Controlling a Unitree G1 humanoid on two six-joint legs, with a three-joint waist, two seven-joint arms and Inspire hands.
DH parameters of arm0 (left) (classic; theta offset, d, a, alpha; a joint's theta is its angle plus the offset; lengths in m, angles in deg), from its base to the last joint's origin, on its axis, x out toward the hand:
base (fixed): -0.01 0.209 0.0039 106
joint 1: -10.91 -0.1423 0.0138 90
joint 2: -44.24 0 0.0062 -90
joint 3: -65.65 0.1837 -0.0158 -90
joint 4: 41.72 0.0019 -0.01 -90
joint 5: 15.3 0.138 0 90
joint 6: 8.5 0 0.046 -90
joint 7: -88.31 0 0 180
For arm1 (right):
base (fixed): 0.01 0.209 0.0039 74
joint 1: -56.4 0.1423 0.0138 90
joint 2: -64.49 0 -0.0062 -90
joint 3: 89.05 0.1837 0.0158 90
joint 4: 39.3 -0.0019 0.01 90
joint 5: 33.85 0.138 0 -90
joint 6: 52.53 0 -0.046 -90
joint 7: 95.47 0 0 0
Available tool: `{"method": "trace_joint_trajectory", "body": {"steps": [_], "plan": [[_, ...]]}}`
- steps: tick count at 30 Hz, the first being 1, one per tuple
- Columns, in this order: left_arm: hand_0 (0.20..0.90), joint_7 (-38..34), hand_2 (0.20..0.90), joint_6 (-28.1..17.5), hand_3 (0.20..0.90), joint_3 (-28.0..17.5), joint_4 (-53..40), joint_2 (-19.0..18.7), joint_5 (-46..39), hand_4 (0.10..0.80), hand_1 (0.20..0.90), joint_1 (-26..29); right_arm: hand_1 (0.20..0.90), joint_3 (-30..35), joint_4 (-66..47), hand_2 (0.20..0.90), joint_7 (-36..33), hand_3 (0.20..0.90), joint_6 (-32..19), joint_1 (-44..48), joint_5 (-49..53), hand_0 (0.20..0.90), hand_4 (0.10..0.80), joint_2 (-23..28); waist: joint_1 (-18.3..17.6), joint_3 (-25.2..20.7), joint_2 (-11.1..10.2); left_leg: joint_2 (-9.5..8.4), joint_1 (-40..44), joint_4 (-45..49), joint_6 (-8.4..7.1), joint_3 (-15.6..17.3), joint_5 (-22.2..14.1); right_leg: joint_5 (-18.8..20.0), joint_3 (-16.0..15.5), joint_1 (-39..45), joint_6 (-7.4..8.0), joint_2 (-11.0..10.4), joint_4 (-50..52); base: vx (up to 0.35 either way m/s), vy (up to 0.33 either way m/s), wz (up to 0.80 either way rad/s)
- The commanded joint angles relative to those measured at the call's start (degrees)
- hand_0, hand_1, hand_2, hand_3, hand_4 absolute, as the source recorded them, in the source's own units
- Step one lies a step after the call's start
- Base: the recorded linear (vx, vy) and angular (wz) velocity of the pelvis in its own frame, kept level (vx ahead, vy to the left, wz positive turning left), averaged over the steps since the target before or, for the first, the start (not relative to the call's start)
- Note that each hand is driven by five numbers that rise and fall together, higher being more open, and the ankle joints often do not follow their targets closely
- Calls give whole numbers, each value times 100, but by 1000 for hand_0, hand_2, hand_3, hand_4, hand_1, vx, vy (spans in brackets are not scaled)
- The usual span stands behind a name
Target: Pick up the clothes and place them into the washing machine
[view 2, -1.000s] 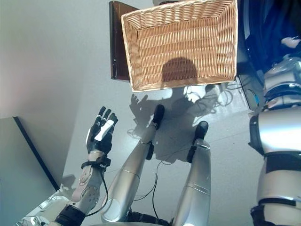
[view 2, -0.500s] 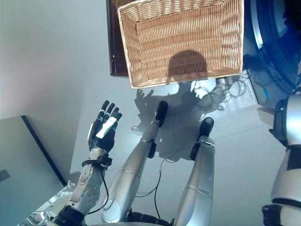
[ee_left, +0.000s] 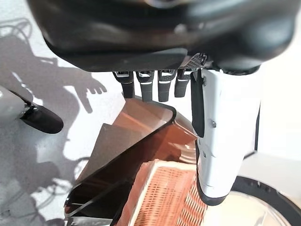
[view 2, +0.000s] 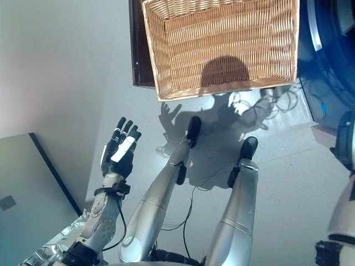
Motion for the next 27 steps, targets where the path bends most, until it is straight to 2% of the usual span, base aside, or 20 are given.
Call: {"method": "trace_joint_trajectory", "body": {"steps": [1,9,10,11,12,13,17,27], "plan": [[900,45,900,-333,900,-320,-537,-42,59,800,900,-419,200,-1086,-255,200,34,200,-282,352,1,200,300,1271,-389,-103,675,175,-428,570,-355,258,-469,-69,-287,49,-324,367,-172,-9,-44,0],[900,41,900,-426,900,-302,-918,-37,21,800,900,-454,200,-1428,-354,200,250,200,-386,269,-400,200,300,1061,-398,-103,570,250,-1153,1359,-324,411,-756,-150,-226,-685,-403,444,405,-9,-32,3],[900,34,900,-429,900,-298,-935,-25,11,800,900,-475,200,-1441,-354,200,284,200,-394,237,-418,200,300,1057,-401,-103,548,235,-1105,1443,-354,401,-934,-312,-201,-631,-389,442,468,0,0,0],[900,19,900,-457,900,-335,-1018,-31,16,800,900,-460,200,-1431,-365,200,319,200,-410,221,-436,200,300,1049,-358,-103,552,268,-1299,1465,-316,434,-798,-166,-215,-839,-406,465,486,-11,-21,-5],[900,17,900,-481,900,-356,-1075,-43,17,800,900,-456,200,-1452,-403,200,356,200,-435,219,-425,200,300,1022,-348,-103,533,276,-1373,1525,-308,445,-824,-188,-216,-923,-408,482,562,-8,-16,-9],[900,14,900,-487,900,-360,-1103,-46,25,800,900,-459,200,-1483,-408,200,419,200,-447,166,-447,200,300,1026,-364,-103,512,259,-1342,1637,-348,439,-990,-356,-190,-879,-397,499,655,88,-39,-3],[900,-8,900,-579,900,-469,-1275,-73,-2,800,900,-415,200,-1528,-388,200,466,200,-461,269,-330,200,300,1089,-378,-103,418,284,-1648,2089,-327,529,-1184,-461,-220,-1154,-442,547,956,17,-24,5],[900,-37,900,-609,900,-512,-1428,-121,-136,800,900,-458,200,-1913,-341,200,372,200,-448,759,-217,200,300,1158,-384,-103,295,313,-2058,2440,-293,631,-1346,-509,-198,-1579,-452,593,1195,3,-1,4]]}}
